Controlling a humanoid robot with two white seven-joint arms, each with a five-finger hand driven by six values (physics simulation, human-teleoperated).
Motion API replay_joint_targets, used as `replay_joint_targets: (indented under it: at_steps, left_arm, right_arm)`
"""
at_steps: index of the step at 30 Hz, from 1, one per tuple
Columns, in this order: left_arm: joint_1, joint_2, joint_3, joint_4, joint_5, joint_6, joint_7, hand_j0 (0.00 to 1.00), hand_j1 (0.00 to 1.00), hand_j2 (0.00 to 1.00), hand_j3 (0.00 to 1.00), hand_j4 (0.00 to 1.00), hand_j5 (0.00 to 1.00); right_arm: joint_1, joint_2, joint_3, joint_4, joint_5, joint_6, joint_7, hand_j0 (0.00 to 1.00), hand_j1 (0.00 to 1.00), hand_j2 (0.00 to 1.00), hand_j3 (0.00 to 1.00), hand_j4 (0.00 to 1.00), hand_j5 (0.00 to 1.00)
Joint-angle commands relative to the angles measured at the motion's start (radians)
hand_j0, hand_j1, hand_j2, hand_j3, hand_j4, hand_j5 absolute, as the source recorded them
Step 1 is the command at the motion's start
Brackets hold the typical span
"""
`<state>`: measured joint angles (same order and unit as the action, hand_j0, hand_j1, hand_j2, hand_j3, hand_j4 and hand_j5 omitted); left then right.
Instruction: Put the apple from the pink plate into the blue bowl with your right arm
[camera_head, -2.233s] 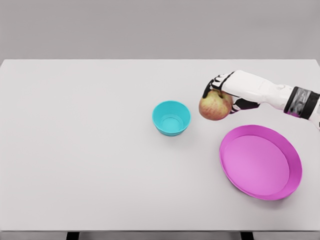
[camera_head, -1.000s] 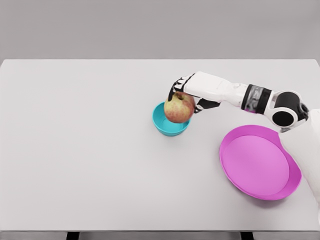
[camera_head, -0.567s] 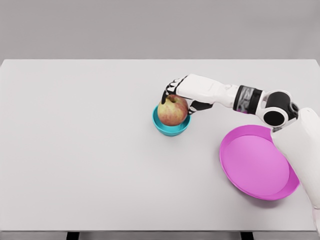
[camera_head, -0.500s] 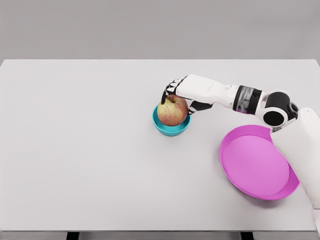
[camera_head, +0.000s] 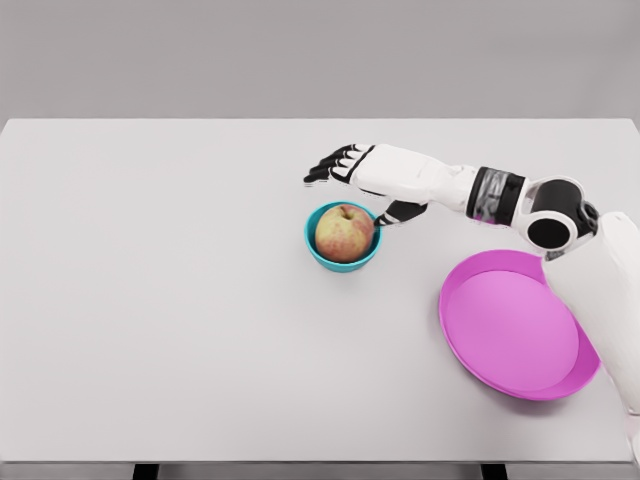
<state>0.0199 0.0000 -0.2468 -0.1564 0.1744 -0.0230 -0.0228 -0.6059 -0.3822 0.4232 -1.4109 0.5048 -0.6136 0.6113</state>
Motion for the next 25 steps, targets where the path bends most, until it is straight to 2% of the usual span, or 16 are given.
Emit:
replay_joint_targets:
  at_steps: [1, 2, 4, 7, 8, 9, 12, 13, 21, 25]
  left_arm:
    - [0.0, 0.0, 0.0, 0.0, 0.0, 0.0, 0.0, 1.0, 1.0, 1.0, 1.0, 1.0, 1.0]
    - [0.0, 0.0, 0.0, 0.0, 0.0, 0.0, 0.0, 1.0, 1.0, 1.0, 1.0, 1.0, 1.0]
    - [0.0, 0.0, 0.0, 0.0, 0.0, 0.0, 0.0, 1.0, 1.0, 1.0, 1.0, 1.0, 1.0]
    - [0.0, 0.0, 0.0, 0.0, 0.0, 0.0, 0.0, 1.0, 1.0, 1.0, 1.0, 1.0, 1.0]
    - [0.0, 0.0, 0.0, 0.0, -0.001, 0.0, 0.0, 1.0, 1.0, 1.0, 1.0, 1.0, 1.0]
    - [0.0, 0.0, 0.0, 0.0, 0.0, 0.0, 0.0, 1.0, 1.0, 1.0, 1.0, 1.0, 1.0]
    - [0.0, 0.0, 0.0, 0.0, 0.0, 0.0, 0.0, 1.0, 1.0, 1.0, 1.0, 1.0, 1.0]
    - [0.0, 0.0, 0.0, 0.0, 0.0, 0.0, 0.0, 1.0, 1.0, 1.0, 1.0, 1.0, 1.0]
    - [0.0, 0.0, 0.0, 0.0, 0.0, 0.0, 0.0, 1.0, 1.0, 1.0, 1.0, 1.0, 1.0]
    - [0.0, 0.0, -0.008, 0.0, -0.001, -0.003, 0.003, 1.0, 1.0, 1.0, 1.0, 1.0, 1.0]
  right_arm:
    - [-0.008, -0.009, -0.009, -0.008, -0.015, 0.003, 0.0, 1.0, 1.0, 1.0, 1.0, 1.0, 1.0]
    - [-0.018, -0.023, -0.023, -0.029, -0.017, 0.003, 0.0, 1.0, 1.0, 1.0, 1.0, 1.0, 1.0]
    - [-0.017, -0.104, -0.109, -0.069, -0.02, 0.003, 0.0, 1.0, 1.0, 1.0, 1.0, 1.0, 1.0]
    - [0.029, -0.222, -0.205, -0.071, -0.074, 0.003, 0.0, 1.0, 1.0, 1.0, 1.0, 1.0, 1.0]
    - [0.052, -0.221, -0.236, -0.072, -0.08, 0.003, 0.0, 1.0, 1.0, 1.0, 1.0, 1.0, 1.0]
    - [0.106, -0.221, -0.305, -0.074, -0.086, 0.003, 0.0, 1.0, 1.0, 1.0, 1.0, 1.0, 1.0]
    - [0.155, -0.202, -0.4, -0.065, -0.088, 0.003, 0.0, 1.0, 1.0, 1.0, 1.0, 1.0, 1.0]
    - [0.199, -0.169, -0.445, -0.066, -0.086, 0.003, 0.0, 1.0, 1.0, 1.0, 1.0, 1.0, 1.0]
    - [0.261, -0.167, -0.452, -0.056, -0.084, 0.003, 0.0, 1.0, 1.0, 1.0, 1.0, 1.0, 1.0]
    - [0.265, -0.162, -0.452, -0.048, -0.083, 0.003, 0.0, 1.0, 1.0, 1.0, 1.0, 1.0, 1.0]
